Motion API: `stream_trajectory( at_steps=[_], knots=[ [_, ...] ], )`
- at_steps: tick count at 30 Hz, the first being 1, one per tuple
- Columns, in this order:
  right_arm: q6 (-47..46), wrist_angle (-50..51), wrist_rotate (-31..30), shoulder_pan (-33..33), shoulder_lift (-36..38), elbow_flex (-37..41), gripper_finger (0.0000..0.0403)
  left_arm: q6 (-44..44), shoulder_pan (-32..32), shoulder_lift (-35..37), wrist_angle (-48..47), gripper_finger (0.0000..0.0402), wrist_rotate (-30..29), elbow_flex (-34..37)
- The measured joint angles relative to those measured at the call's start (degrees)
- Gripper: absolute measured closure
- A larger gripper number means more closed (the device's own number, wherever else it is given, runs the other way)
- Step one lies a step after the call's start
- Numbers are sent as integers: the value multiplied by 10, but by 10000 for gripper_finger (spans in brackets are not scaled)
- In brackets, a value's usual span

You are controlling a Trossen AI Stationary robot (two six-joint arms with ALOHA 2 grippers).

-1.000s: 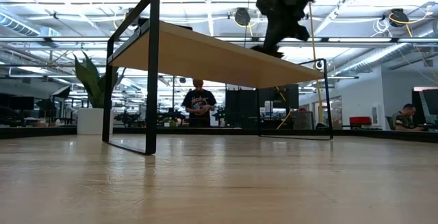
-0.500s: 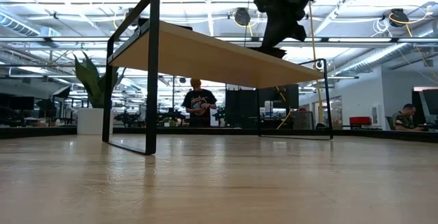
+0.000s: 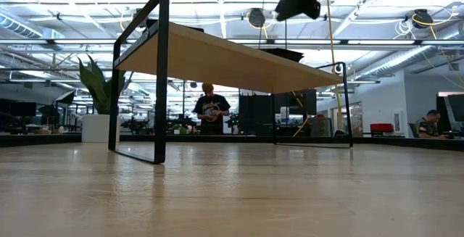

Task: Pick & Place Mini shaped plates
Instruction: Stack the square plate on top of the other square plates on the shelf

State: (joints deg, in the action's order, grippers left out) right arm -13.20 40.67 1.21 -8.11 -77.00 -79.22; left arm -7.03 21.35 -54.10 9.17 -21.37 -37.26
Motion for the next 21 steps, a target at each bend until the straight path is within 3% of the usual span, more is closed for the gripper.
stream_trajectory(
  at_steps=[7, 13, 21],
  knots=[
    [42, -77, -40, 46, 0, 42, 337, 0, 0, 0, 0, 250, 0, 0],
    [66, -49, -55, 94, 22, 97, 398, 0, 0, 0, 0, 250, 0, 0],
    [24, -59, -253, 111, 28, 183, 401, 0, 0, 0, 1, 250, 0, 0]
  ],
)
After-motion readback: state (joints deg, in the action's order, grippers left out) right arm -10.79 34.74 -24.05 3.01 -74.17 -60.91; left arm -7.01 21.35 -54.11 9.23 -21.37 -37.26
